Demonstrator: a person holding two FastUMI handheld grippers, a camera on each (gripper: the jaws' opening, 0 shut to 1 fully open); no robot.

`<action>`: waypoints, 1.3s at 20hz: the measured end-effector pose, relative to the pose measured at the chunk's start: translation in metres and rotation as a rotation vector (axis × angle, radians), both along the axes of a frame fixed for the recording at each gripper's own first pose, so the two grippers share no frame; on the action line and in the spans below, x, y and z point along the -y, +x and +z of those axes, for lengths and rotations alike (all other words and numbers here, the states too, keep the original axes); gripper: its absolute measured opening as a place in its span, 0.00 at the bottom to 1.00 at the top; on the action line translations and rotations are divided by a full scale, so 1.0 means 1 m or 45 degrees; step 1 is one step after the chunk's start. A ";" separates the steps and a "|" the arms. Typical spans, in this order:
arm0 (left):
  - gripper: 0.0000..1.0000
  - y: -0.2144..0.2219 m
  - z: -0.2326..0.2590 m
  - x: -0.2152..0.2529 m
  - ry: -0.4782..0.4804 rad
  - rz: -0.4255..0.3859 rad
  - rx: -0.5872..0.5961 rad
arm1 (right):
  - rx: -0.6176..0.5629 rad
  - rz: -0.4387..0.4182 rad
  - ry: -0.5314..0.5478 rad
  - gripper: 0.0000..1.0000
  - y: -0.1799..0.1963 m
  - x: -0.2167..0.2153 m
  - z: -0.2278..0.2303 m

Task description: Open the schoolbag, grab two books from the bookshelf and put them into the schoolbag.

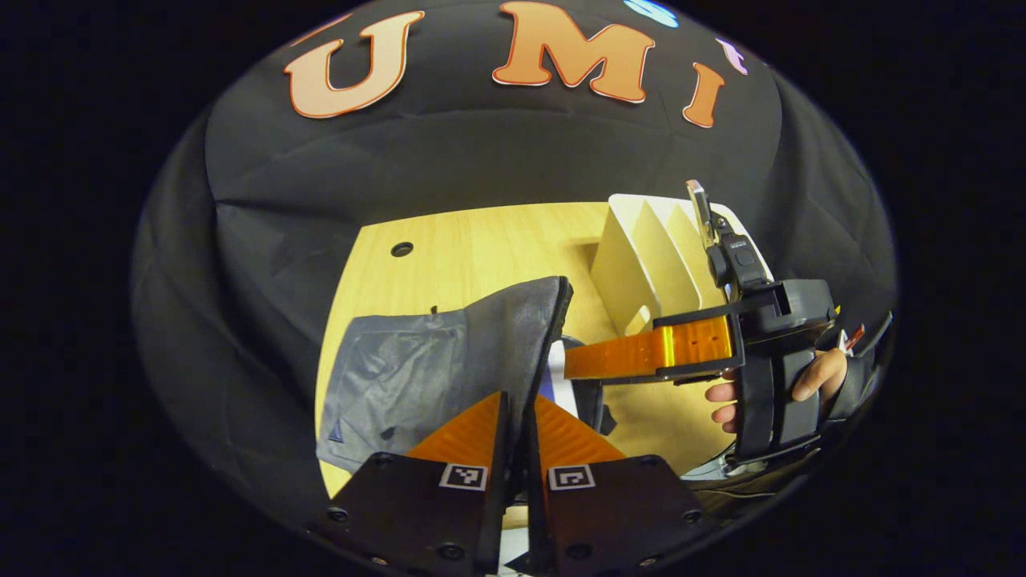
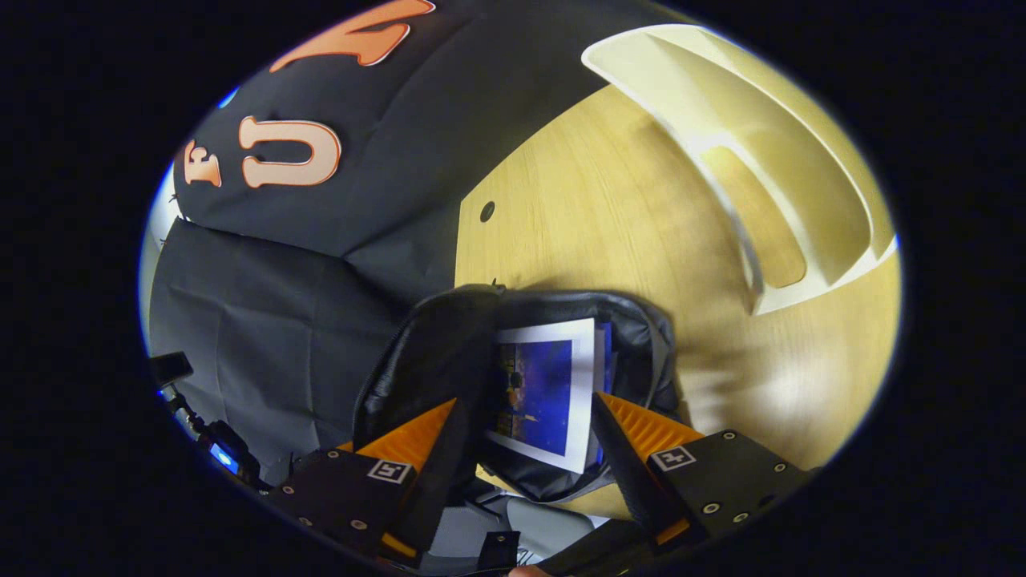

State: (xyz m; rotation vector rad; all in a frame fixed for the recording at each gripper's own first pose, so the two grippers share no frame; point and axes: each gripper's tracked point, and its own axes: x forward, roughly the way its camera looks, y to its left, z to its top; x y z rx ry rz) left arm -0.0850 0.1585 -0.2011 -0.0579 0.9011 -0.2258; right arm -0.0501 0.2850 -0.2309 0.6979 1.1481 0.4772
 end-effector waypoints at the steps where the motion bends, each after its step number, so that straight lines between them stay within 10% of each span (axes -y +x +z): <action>1: 0.18 -0.001 -0.003 0.005 -0.002 -0.013 0.000 | 0.025 -0.004 -0.025 0.93 0.003 0.006 0.001; 4: 0.26 -0.002 -0.007 0.022 -0.030 -0.050 0.010 | 0.095 -0.014 -0.091 0.95 0.007 0.031 0.007; 9: 0.98 0.007 -0.001 0.039 -0.066 -0.024 0.089 | 0.220 -0.102 -0.179 0.96 0.025 0.074 0.023; 26: 0.97 0.105 0.127 0.094 -0.159 0.185 0.683 | 0.925 -0.464 -0.732 0.98 0.091 0.256 0.166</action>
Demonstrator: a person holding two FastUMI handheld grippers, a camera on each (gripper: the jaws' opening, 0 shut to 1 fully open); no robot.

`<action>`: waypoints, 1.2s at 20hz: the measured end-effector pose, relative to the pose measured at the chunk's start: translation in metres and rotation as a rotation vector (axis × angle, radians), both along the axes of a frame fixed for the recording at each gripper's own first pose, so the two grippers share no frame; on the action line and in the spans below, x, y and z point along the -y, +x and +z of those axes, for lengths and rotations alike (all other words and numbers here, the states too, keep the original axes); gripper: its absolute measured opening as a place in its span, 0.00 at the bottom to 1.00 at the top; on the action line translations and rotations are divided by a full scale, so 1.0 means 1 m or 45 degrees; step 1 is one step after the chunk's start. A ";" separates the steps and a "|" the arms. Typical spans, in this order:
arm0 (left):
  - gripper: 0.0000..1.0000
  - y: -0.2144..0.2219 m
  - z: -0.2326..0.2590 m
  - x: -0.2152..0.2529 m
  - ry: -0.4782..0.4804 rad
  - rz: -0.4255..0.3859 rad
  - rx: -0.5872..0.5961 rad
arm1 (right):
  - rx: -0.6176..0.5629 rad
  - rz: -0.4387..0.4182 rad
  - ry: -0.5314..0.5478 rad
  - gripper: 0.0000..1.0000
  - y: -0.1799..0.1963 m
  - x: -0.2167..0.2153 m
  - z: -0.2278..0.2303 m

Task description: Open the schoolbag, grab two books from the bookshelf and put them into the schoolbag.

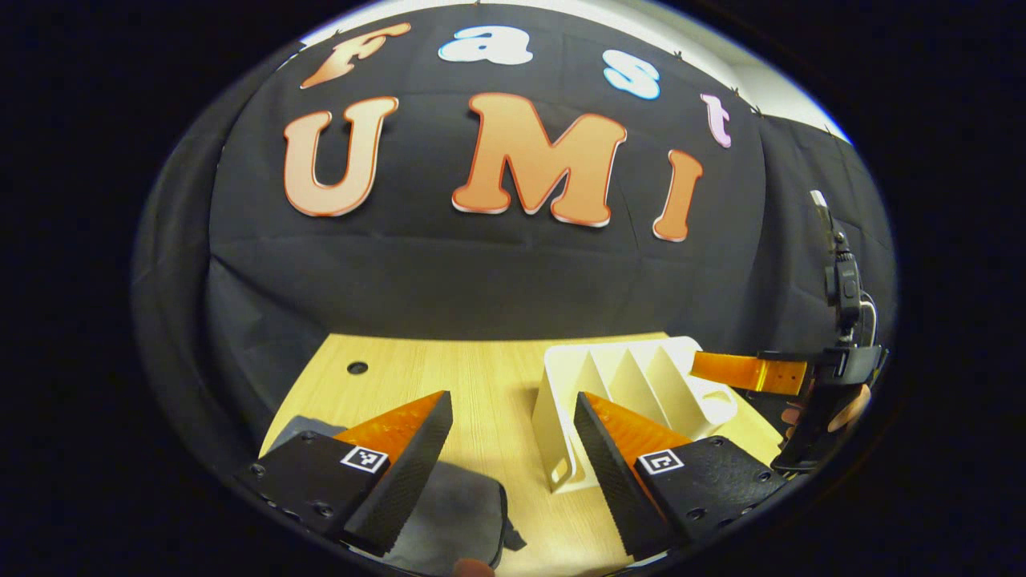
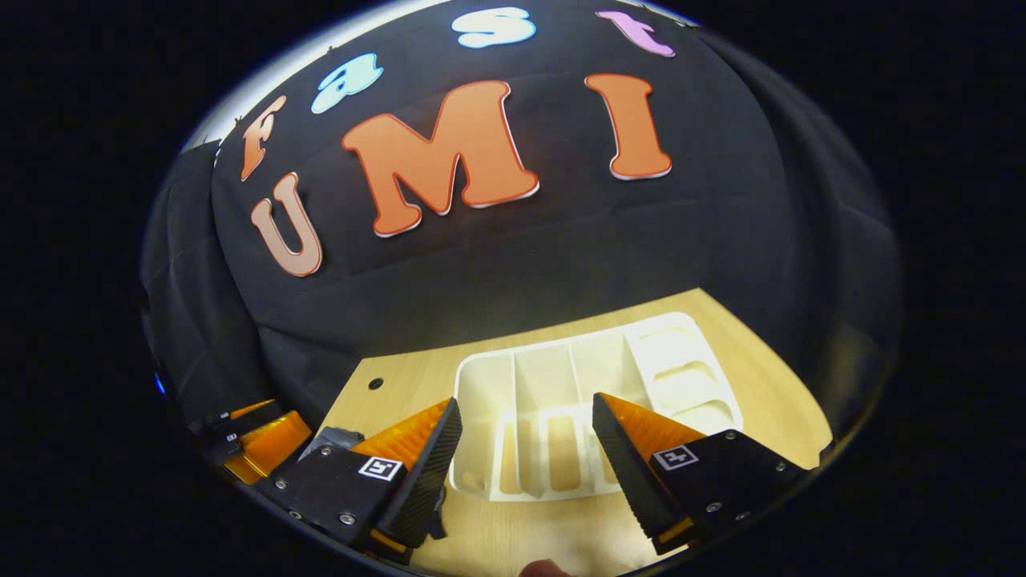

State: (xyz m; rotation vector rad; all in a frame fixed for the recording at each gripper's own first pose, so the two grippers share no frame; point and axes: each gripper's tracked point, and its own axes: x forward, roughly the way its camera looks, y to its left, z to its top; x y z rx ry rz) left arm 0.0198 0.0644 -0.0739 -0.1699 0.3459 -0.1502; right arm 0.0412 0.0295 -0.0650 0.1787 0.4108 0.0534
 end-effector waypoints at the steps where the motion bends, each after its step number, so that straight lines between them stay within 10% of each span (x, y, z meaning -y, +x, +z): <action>1: 0.97 0.004 0.011 0.003 0.002 0.015 0.036 | 0.046 -0.018 -0.029 0.97 0.001 0.006 0.012; 24: 0.94 -0.016 0.131 0.038 0.074 0.222 0.614 | 0.518 0.056 -0.160 0.97 -0.026 0.002 0.103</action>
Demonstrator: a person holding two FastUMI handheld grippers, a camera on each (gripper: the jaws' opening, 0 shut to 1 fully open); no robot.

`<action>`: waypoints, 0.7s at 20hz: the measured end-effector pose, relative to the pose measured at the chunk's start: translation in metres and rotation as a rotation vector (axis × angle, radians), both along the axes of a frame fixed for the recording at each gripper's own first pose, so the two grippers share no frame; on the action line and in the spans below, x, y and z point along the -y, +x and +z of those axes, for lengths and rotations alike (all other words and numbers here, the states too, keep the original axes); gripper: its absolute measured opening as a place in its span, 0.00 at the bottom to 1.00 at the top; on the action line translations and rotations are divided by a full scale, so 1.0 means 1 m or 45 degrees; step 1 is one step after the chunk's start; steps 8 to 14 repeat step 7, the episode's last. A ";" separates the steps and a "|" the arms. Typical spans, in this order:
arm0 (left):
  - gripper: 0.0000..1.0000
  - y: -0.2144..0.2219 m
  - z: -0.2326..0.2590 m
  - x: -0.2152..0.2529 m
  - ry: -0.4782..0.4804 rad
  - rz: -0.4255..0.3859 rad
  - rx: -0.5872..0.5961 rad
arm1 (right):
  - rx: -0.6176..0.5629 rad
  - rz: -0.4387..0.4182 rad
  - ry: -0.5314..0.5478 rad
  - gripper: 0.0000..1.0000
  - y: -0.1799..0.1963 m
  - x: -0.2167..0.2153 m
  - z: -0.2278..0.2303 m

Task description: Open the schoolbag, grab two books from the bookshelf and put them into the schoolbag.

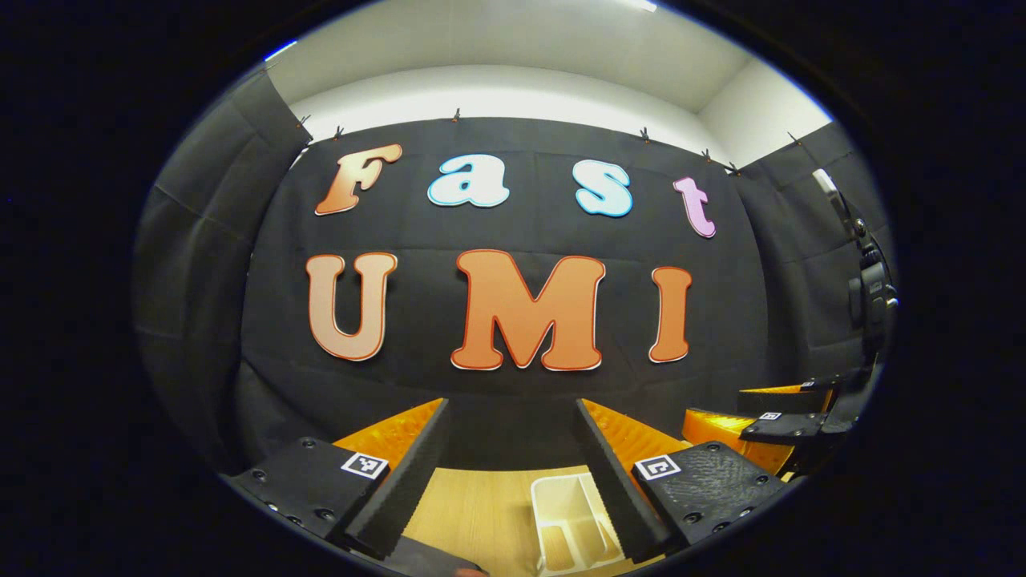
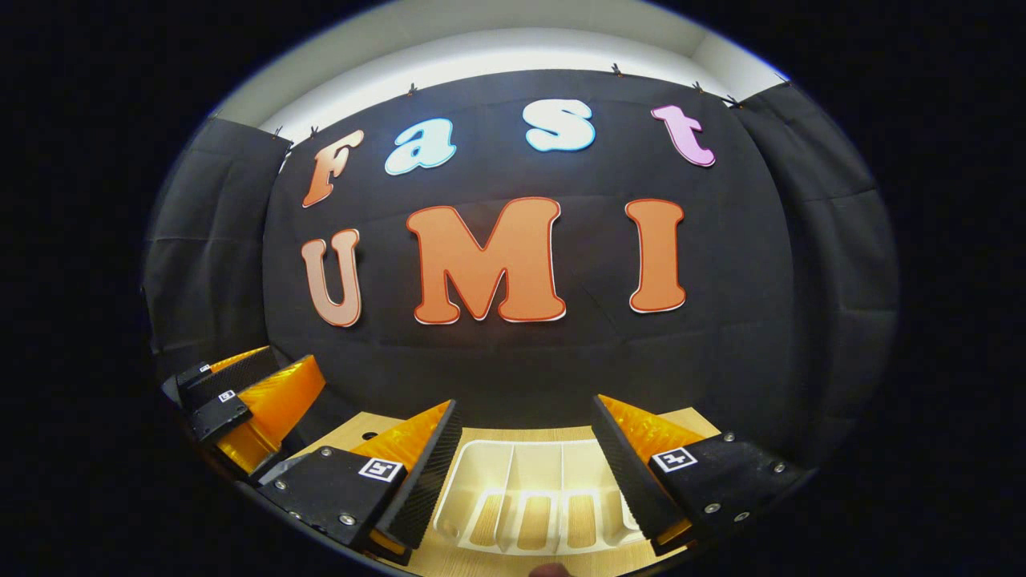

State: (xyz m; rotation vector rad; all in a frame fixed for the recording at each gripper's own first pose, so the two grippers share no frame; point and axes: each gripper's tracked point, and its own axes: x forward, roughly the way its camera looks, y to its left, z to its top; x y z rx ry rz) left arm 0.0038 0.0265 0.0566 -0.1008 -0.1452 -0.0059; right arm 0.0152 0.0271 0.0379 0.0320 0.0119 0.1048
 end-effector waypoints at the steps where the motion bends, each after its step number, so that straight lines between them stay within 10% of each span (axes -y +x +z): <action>1: 0.96 -0.001 -0.004 -0.004 -0.011 0.002 -0.006 | 0.003 -0.012 -0.005 0.97 0.000 0.000 -0.001; 14: 0.96 0.009 -0.014 -0.021 -0.007 -0.043 -0.035 | 0.055 -0.073 -0.015 0.97 -0.001 -0.007 0.008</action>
